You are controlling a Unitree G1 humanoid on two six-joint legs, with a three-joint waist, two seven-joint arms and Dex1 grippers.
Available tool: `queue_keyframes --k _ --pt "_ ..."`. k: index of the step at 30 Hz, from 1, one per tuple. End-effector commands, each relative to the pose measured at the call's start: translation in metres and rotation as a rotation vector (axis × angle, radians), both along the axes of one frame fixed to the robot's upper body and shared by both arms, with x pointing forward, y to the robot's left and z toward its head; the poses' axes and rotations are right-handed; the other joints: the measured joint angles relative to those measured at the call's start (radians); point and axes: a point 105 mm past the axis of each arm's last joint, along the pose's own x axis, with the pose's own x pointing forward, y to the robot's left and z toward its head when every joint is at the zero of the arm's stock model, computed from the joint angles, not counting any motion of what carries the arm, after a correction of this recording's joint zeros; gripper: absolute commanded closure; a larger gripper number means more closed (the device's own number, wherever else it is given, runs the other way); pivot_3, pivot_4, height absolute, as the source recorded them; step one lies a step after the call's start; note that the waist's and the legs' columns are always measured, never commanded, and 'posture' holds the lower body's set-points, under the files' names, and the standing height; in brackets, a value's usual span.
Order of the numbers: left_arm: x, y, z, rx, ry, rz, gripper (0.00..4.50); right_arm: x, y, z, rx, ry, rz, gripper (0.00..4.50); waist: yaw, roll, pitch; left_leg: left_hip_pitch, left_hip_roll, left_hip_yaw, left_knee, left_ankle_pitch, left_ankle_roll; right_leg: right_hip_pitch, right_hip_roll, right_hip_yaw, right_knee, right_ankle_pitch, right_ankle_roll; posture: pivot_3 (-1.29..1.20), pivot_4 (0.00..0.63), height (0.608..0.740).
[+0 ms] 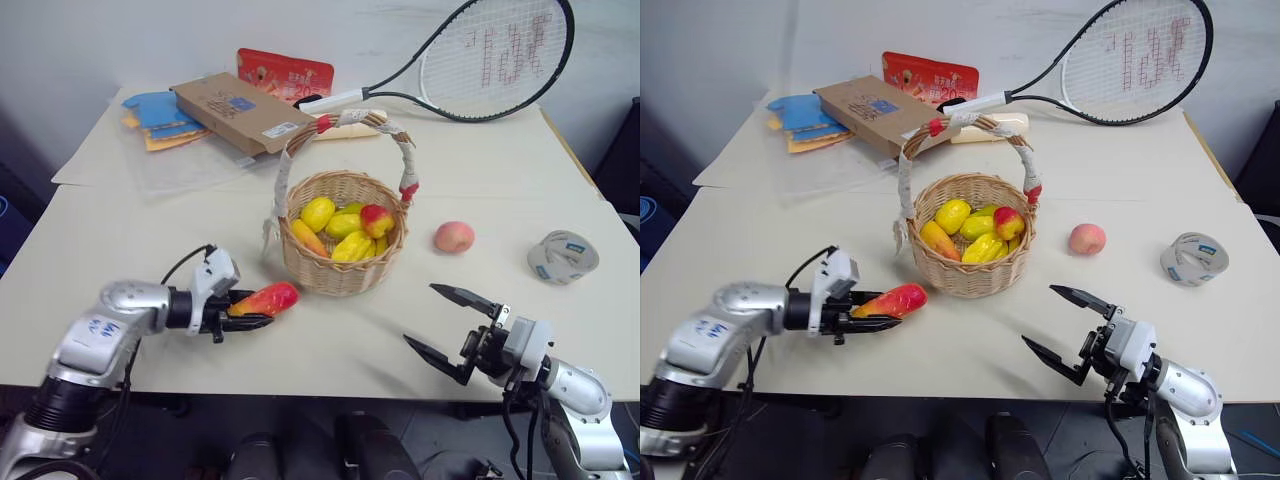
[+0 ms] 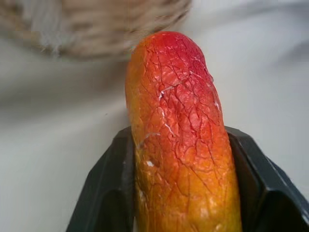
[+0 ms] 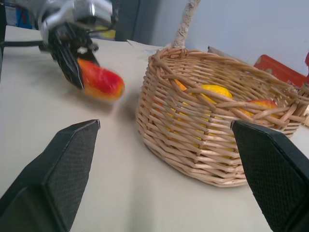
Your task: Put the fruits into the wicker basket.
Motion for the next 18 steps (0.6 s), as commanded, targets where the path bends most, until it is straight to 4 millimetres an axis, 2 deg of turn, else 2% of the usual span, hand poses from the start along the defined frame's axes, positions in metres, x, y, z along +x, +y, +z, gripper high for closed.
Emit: queue_keyframes --k 1,3,5,8,10,12,14,16,18 --pt "-0.02 -0.028 0.046 -0.113 -0.099 -0.206 2.49 0.0 -0.006 0.013 0.017 -0.056 -0.033 0.0 0.002 0.0 0.0 0.0 -0.001 0.0 0.0 0.0 0.0 0.0 0.0 0.0 0.0 0.0 0.0 0.0 0.15 0.74" --pt "-0.007 -0.048 0.065 -0.21 -0.193 -0.183 2.49 0.0 -0.008 0.014 0.022 -0.059 -0.046 0.0 0.007 0.001 0.0 0.001 -0.002 0.0 0.0 0.0 0.001 0.001 -0.001 0.0 0.0 0.0 0.0 0.0 0.15 0.74" --pt "0.014 -0.065 0.076 -0.267 -0.248 -0.103 2.49 0.002 -0.009 0.015 0.026 -0.063 -0.058 0.0 0.009 0.001 0.0 0.001 -0.003 -0.002 0.003 0.0 0.002 0.003 -0.001 0.001 -0.001 0.001 0.002 0.0 0.15 0.74" --pt "0.05 -0.081 0.068 -0.238 -0.324 0.04 2.49 0.006 -0.014 0.016 0.049 -0.065 -0.103 0.0 0.004 0.0 0.0 0.001 -0.005 -0.002 0.004 0.0 0.002 0.005 0.002 0.003 -0.002 0.002 0.004 0.0 0.15 0.74" --pt "0.061 -0.089 0.06 -0.214 -0.344 0.067 2.49 0.01 -0.018 0.018 0.063 -0.063 -0.143 0.0 -0.001 0.0 0.0 0.004 -0.006 -0.001 0.003 0.0 0.002 0.005 0.004 0.006 -0.002 0.002 0.004 0.0 0.15 0.74" --pt "0.062 -0.095 0.054 -0.207 -0.327 0.054 1.85 0.015 -0.024 0.021 0.088 -0.063 -0.189 0.0 -0.006 0.0 0.0 0.004 -0.005 -0.003 0.001 -0.001 -0.001 0.005 0.007 0.011 -0.001 0.002 0.004 0.0 0.15 0.74" --pt "0.07 -0.095 0.055 -0.222 -0.352 0.115 1.29 0.02 -0.029 0.026 0.104 -0.059 -0.224 0.0 -0.009 0.001 0.0 0.005 -0.004 -0.005 0.0 0.001 -0.007 0.005 0.009 0.013 -0.001 0.002 0.003 0.0 0.15 0.74" --pt "0.065 -0.095 0.061 -0.25 -0.379 0.087 0.7 0.025 -0.036 0.032 0.128 -0.051 -0.271 0.0 -0.006 0.001 0.0 0.006 -0.003 -0.005 0.001 0.001 -0.007 0.004 0.008 0.013 -0.001 0.002 0.003 0.0 0.15 0.74" --pt "0.051 -0.092 0.067 -0.275 -0.43 -0.001 0.12 0.033 -0.046 0.041 0.185 -0.033 -0.339 0.0 -0.006 0.001 0.0 0.006 -0.003 -0.005 0.001 0.001 -0.007 0.004 0.008 0.013 -0.001 0.002 0.003 0.0 0.15 0.74"
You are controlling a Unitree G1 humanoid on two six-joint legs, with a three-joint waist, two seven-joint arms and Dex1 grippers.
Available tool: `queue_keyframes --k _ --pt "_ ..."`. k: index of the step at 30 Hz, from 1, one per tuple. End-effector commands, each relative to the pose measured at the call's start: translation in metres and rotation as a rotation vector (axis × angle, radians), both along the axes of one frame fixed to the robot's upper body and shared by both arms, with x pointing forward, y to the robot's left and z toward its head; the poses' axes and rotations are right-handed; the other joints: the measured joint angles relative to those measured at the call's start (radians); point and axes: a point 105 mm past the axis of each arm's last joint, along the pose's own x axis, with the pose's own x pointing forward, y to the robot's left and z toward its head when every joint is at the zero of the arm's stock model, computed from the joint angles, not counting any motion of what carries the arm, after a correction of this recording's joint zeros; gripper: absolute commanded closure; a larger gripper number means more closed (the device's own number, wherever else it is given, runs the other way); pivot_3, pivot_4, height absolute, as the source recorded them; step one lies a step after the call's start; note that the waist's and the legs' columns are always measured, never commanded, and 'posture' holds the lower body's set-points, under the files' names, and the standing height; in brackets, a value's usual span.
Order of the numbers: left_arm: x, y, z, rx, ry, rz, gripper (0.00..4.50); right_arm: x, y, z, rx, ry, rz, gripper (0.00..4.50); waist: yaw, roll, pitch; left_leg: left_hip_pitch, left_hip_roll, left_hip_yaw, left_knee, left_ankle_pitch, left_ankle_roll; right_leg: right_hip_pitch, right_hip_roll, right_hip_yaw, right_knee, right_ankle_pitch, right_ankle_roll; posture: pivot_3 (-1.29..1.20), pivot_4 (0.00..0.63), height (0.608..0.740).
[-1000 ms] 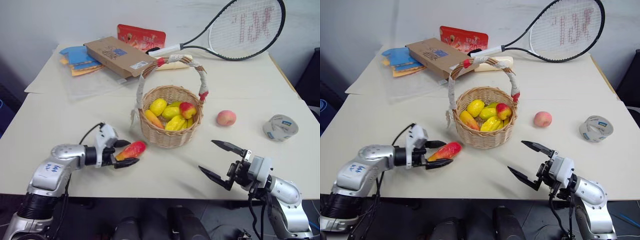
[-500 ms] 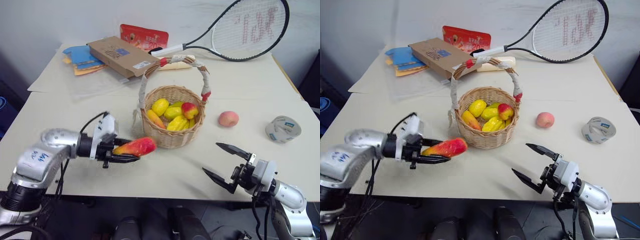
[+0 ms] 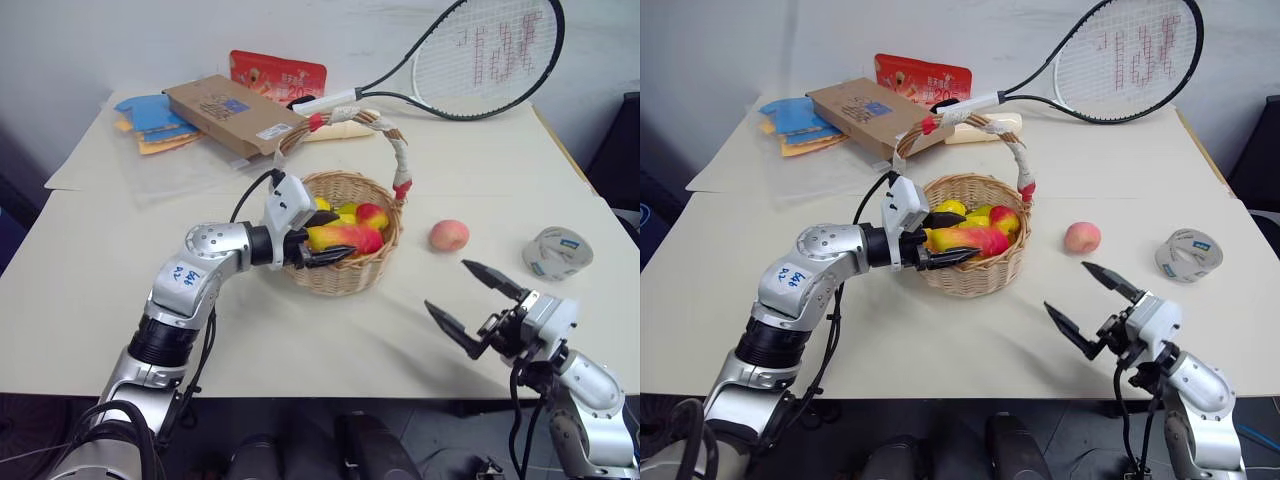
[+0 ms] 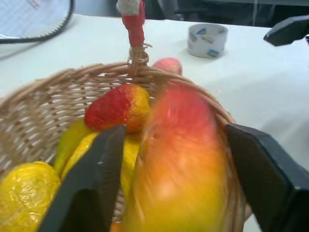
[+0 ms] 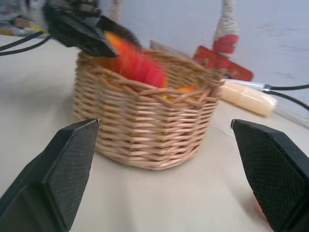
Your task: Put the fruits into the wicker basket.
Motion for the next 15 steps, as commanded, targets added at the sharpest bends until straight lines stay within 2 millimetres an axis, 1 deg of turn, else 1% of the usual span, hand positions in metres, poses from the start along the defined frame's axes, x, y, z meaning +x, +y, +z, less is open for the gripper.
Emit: queue_keyframes --k 1,2,4,5,6,7,9,11,12,13,15 --pt "-0.021 0.009 0.021 -0.039 -0.156 -0.115 0.02 0.014 -0.019 0.023 0.058 -0.003 -0.131 0.0 -0.002 0.0 0.0 0.0 0.0 0.0 0.0 0.0 0.0 0.0 0.0 0.0 0.0 0.0 0.0 0.0 0.15 0.74" --pt "-0.025 0.011 0.024 -0.042 -0.185 -0.14 0.02 0.019 -0.022 0.025 0.045 0.014 -0.164 0.0 -0.004 0.0 0.0 0.0 0.0 0.001 0.0 0.0 0.0 0.0 0.0 0.0 0.0 0.0 0.0 0.0 0.15 0.74" --pt "-0.036 0.025 0.033 -0.071 -0.242 -0.193 0.02 0.041 -0.027 0.027 0.006 0.08 -0.226 0.0 -0.007 0.0 0.0 -0.001 0.0 0.002 0.0 0.0 0.0 -0.002 -0.002 0.001 0.001 0.0 0.0 0.0 0.15 0.74" --pt "-0.042 0.036 0.04 -0.08 -0.253 -0.212 0.02 0.06 -0.03 0.034 0.014 0.111 -0.267 0.0 -0.016 0.0 0.0 -0.001 0.0 0.003 0.0 0.0 0.001 -0.003 -0.002 0.001 0.001 0.0 0.0 0.0 0.15 0.74" --pt "-0.046 0.044 0.045 -0.084 -0.261 -0.227 0.02 0.073 -0.032 0.039 0.021 0.132 -0.297 0.0 -0.019 0.0 0.0 -0.001 0.0 0.005 0.0 0.0 0.001 -0.004 -0.002 0.002 0.002 0.0 0.0 0.0 0.15 0.74" --pt "-0.049 0.054 0.049 -0.086 -0.253 -0.225 0.02 0.089 -0.031 0.043 0.016 0.176 -0.314 0.0 -0.024 0.0 0.0 -0.002 0.0 0.005 0.001 0.0 0.001 -0.005 -0.002 0.002 0.002 0.001 0.0 0.0 0.15 0.74" --pt "-0.054 0.067 0.055 -0.082 -0.239 -0.218 0.02 0.111 -0.025 0.044 -0.012 0.25 -0.308 0.0 -0.027 0.001 0.001 -0.002 0.0 0.005 0.0 0.001 0.001 -0.007 -0.001 0.002 0.003 0.001 -0.001 0.0 0.15 0.74" --pt "-0.061 0.076 0.055 -0.065 -0.218 -0.217 0.02 0.13 -0.019 0.044 -0.038 0.297 -0.311 0.0 -0.026 0.001 0.001 -0.002 0.0 0.004 -0.003 0.001 0.0 -0.007 -0.001 0.002 0.002 0.0 -0.002 0.0 0.15 0.74" --pt "-0.062 0.078 0.054 -0.059 -0.212 -0.217 0.02 0.136 -0.018 0.044 -0.043 0.311 -0.32 0.0 -0.023 0.001 0.001 -0.002 0.0 0.004 -0.004 0.001 0.0 -0.008 0.0 0.002 0.001 0.0 -0.002 0.0 0.15 0.74" --pt "-0.063 0.081 0.053 -0.054 -0.224 -0.201 0.02 0.146 -0.019 0.042 -0.046 0.334 -0.342 0.0 -0.02 0.001 0.001 -0.003 0.0 0.004 -0.006 0.001 0.0 -0.008 -0.001 0.002 0.0 0.0 -0.002 0.0 0.15 0.74" --pt "-0.067 0.085 0.051 -0.045 -0.242 -0.182 0.02 0.164 -0.021 0.034 -0.076 0.401 -0.391 0.0 -0.022 0.001 0.001 -0.005 0.0 0.004 -0.007 0.001 0.001 -0.01 -0.002 0.002 -0.002 -0.001 -0.001 0.0 0.15 0.74"
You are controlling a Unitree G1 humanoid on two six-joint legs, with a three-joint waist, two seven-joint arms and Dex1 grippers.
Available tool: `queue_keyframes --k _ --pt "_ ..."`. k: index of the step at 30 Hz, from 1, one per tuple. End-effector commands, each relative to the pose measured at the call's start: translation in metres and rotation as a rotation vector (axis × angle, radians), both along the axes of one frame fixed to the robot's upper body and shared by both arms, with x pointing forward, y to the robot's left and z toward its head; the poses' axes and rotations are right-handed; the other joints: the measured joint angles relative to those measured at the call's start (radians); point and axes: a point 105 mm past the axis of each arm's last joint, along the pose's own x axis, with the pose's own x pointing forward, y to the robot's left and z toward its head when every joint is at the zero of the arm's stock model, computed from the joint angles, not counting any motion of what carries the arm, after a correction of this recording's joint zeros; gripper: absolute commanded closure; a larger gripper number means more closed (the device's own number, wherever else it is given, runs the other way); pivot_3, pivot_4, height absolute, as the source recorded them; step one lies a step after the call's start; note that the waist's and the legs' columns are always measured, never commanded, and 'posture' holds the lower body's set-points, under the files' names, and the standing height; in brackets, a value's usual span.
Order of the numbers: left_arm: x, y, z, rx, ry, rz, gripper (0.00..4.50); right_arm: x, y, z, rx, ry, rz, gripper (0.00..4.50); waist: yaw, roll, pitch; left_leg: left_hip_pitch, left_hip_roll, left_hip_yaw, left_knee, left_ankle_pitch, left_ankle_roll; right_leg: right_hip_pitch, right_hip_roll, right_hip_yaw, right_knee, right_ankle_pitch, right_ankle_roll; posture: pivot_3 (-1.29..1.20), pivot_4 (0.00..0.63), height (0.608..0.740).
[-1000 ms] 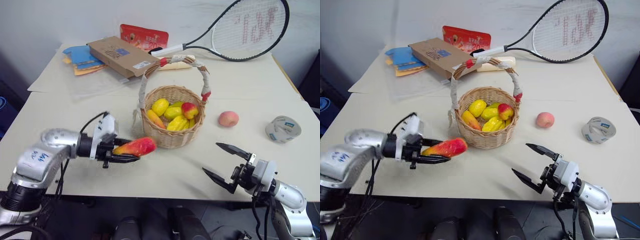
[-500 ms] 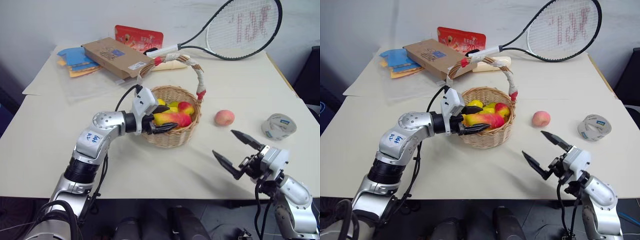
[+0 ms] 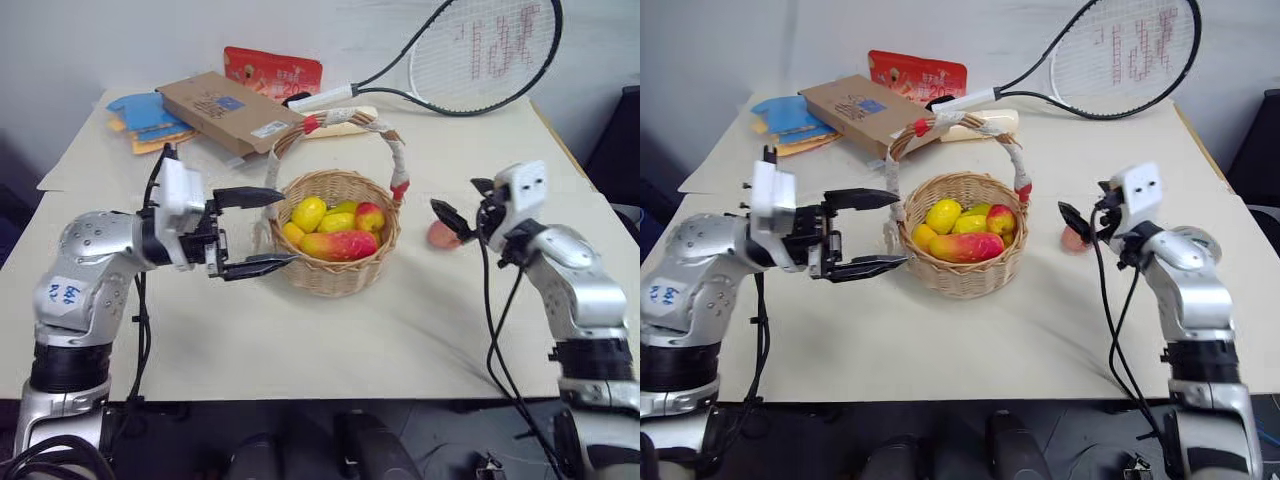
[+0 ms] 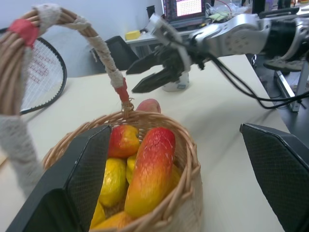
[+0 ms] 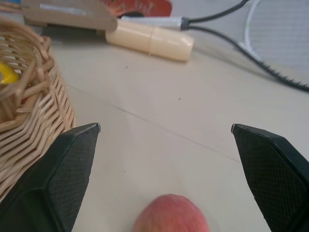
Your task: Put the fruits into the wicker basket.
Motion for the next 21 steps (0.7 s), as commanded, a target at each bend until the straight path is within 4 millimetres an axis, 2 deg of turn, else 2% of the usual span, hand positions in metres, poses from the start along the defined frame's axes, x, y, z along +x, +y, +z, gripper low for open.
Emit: queue_keyframes --k 1,4,7,12,15,17,19,21 --pt "-0.012 0.001 0.005 0.0 -0.058 -0.009 0.02 0.021 -0.012 -0.011 -0.053 0.095 -0.088 0.0 0.0 0.0 0.0 -0.003 -0.001 0.001 0.001 0.0 0.001 -0.002 -0.001 0.0 0.0 0.0 0.0 0.0 0.15 0.74" --pt "-0.017 0.001 0.001 0.013 -0.03 -0.006 0.02 0.024 -0.01 -0.02 -0.074 0.179 -0.087 0.0 0.003 0.0 0.0 -0.019 0.0 0.0 0.008 -0.002 0.003 -0.016 -0.002 -0.001 0.002 0.001 0.002 0.0 0.15 0.74" --pt "-0.021 0.001 -0.001 0.016 -0.023 0.005 0.02 0.02 -0.009 -0.025 -0.067 0.229 -0.084 0.0 -0.001 0.0 0.0 -0.02 0.0 0.0 0.009 -0.002 0.004 -0.017 -0.003 0.0 0.001 0.001 0.002 0.0 0.15 0.74" --pt "-0.023 0.001 -0.001 0.019 -0.017 0.019 0.02 0.013 -0.02 -0.041 -0.089 0.302 -0.11 0.0 -0.002 0.0 0.0 -0.018 -0.001 0.0 0.01 -0.002 0.003 -0.016 -0.002 0.0 0.003 0.002 0.003 0.0 0.15 0.74" --pt "-0.023 0.003 0.0 0.026 -0.011 0.016 0.0 0.008 -0.026 -0.04 -0.078 0.281 -0.103 0.61 -0.003 0.0 0.0 -0.017 -0.001 0.0 0.01 0.0 0.003 -0.015 -0.001 0.0 0.004 0.002 0.003 0.0 0.15 0.74" --pt "-0.023 0.003 0.0 0.028 -0.006 0.011 0.0 0.004 -0.028 -0.032 -0.078 0.239 -0.073 1.24 -0.005 0.0 0.0 -0.016 -0.001 0.001 0.01 0.0 0.002 -0.015 -0.001 0.001 0.004 0.003 0.003 0.0 0.15 0.74" --pt "-0.027 0.003 -0.003 0.036 0.032 -0.014 0.0 -0.006 -0.022 -0.015 -0.044 0.151 0.036 1.84 -0.004 0.001 0.0 -0.016 -0.001 0.001 0.01 0.0 0.002 -0.015 -0.001 0.001 0.004 0.003 0.003 0.0 0.15 0.74" --pt "-0.032 0.006 -0.009 0.051 0.08 -0.036 0.0 -0.022 -0.017 0.008 -0.007 0.043 0.147 2.01 -0.004 0.001 0.0 -0.017 -0.001 0.0 0.009 0.0 0.002 -0.015 0.0 0.001 0.004 0.003 0.003 0.0 0.15 0.74"
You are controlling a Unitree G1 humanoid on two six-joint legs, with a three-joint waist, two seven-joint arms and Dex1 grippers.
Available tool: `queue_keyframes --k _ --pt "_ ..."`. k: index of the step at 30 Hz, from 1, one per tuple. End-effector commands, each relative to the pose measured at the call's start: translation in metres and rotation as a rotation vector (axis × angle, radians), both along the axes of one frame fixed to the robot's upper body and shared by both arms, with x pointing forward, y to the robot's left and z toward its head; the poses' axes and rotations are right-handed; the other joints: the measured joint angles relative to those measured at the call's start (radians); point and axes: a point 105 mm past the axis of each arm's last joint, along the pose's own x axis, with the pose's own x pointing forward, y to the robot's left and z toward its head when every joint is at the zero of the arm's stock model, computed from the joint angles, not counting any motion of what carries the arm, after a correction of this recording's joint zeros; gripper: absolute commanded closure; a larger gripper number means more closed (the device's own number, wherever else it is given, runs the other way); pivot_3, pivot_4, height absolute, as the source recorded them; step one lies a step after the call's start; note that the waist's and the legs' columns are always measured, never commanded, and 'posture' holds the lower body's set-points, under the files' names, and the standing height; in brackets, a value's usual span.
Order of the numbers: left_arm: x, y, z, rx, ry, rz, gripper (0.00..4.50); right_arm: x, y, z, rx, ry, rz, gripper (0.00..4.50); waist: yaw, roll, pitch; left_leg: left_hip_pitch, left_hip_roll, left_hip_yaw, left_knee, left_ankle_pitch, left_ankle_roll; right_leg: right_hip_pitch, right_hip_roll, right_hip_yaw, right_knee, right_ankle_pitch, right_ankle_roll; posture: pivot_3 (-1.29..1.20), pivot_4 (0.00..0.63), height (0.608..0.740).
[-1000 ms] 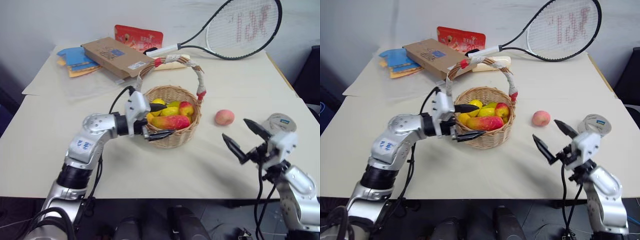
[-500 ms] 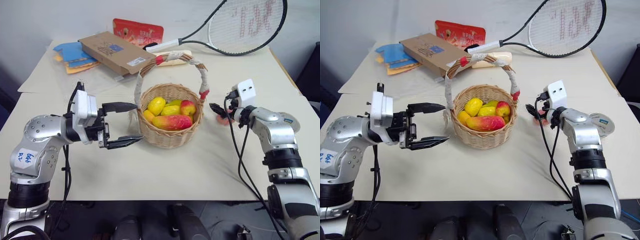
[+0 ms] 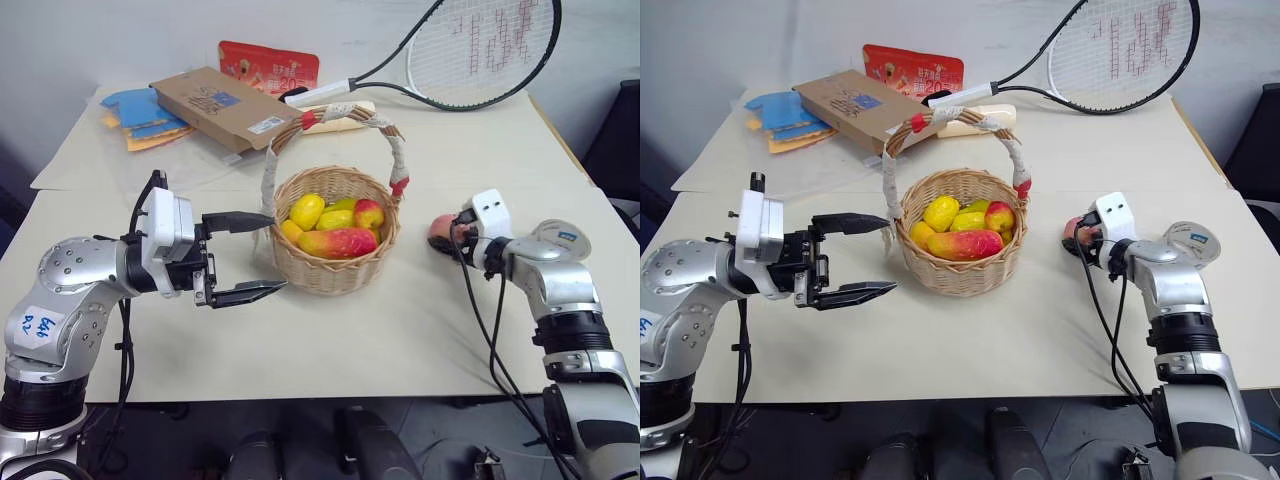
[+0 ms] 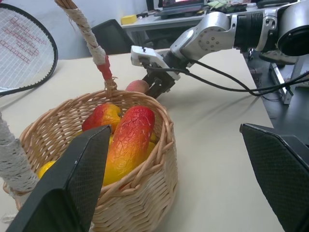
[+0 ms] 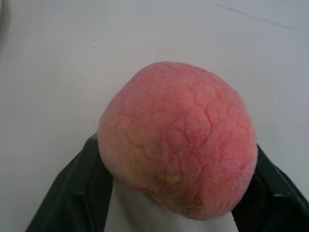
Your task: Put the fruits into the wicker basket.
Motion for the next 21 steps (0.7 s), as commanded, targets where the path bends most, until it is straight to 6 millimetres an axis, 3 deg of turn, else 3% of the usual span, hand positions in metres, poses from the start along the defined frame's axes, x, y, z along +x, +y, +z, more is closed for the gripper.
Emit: queue_keyframes --k 1,6,8,10,14,16,19,21 --pt "-0.011 0.005 0.0 0.016 0.021 -0.037 0.0 -0.025 0.005 0.058 0.055 -0.232 0.186 2.01 -0.001 0.001 0.001 0.0 0.0 0.0 0.0 0.0 0.0 0.0 0.0 0.0 0.0 0.0 0.0 0.0 0.15 0.74" --pt "-0.009 0.019 -0.01 0.036 0.061 -0.005 0.0 -0.085 0.033 0.063 0.022 -0.182 0.558 2.01 0.005 0.002 0.001 0.0 0.001 0.0 -0.001 -0.001 0.0 0.001 0.0 -0.001 -0.001 0.0 0.0 0.0 0.15 0.74" --pt "-0.008 0.025 -0.011 0.029 0.067 0.01 0.0 -0.1 0.046 0.069 0.059 -0.154 0.636 2.01 0.003 0.002 0.001 0.001 0.001 -0.001 0.0 -0.001 0.001 0.002 0.0 -0.001 -0.001 0.0 0.0 0.0 0.15 0.74" --pt "-0.001 0.032 -0.01 0.002 0.024 0.066 0.0 -0.109 0.077 0.078 0.088 -0.153 0.72 2.01 -0.005 0.002 0.001 0.002 0.0 0.001 0.0 -0.001 0.002 0.002 0.0 0.0 -0.001 0.001 0.001 0.0 0.15 0.74" --pt "0.004 0.04 -0.024 -0.007 0.043 0.113 0.0 -0.102 0.129 0.084 0.157 -0.172 0.713 2.01 -0.026 0.002 0.001 0.003 0.001 -0.001 0.0 -0.002 0.005 0.002 0.0 0.0 0.0 0.003 -0.001 0.0 0.15 0.74" --pt "0.002 0.039 -0.028 -0.012 0.055 0.108 0.0 -0.094 0.144 0.082 0.154 -0.174 0.678 2.01 -0.025 0.002 0.001 0.003 0.002 -0.001 -0.001 -0.002 0.004 0.001 0.001 -0.001 0.001 0.003 -0.002 0.0 0.15 0.74" --pt "0.0 0.036 -0.03 -0.023 0.059 0.111 0.0 -0.076 0.155 0.084 0.165 -0.218 0.588 2.01 -0.02 0.002 0.001 -0.001 0.002 -0.002 -0.001 0.001 -0.001 -0.001 0.0 -0.002 -0.001 0.002 -0.003 0.0 0.15 0.74" --pt "0.001 0.036 -0.03 -0.034 0.056 0.123 0.0 -0.069 0.16 0.08 0.161 -0.219 0.561 1.4 -0.016 0.001 0.001 -0.003 0.001 -0.002 0.0 0.0 0.0 -0.001 -0.002 -0.002 -0.003 0.002 -0.003 0.0 0.15 0.74"
